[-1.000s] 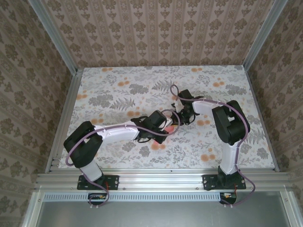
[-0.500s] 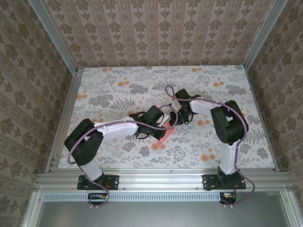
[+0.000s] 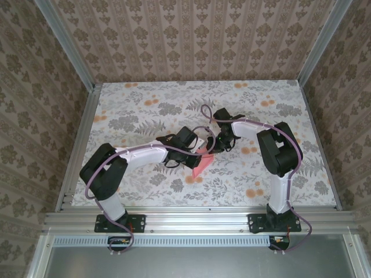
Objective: Fold a paper plane with a square sheet of paper (pick it up from the middle)
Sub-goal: Third fold the triangle at the center of the table.
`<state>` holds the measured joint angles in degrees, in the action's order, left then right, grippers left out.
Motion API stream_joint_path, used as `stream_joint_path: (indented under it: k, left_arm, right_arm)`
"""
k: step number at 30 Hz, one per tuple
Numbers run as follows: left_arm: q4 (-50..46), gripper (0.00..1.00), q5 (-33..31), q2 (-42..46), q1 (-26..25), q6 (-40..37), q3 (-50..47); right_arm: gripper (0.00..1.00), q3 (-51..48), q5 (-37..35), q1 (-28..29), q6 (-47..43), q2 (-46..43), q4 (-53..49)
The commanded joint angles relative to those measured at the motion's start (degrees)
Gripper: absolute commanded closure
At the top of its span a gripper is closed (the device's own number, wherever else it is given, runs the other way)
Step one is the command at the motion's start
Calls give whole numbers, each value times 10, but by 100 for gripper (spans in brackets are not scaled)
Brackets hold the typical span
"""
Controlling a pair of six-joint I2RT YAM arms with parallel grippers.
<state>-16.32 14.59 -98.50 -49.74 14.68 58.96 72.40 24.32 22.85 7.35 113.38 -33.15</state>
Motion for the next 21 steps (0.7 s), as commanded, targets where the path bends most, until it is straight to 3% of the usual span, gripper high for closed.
stream_joint_path:
  k: [1, 21]
  left_arm:
    - [-15, 97, 16, -22, 5, -24, 26]
    - [-23, 95, 10, -60, 15, -56, 53]
  right_arm:
    - [93, 12, -23, 3, -12, 18, -28]
    - [92, 12, -13, 3, -4, 27, -29]
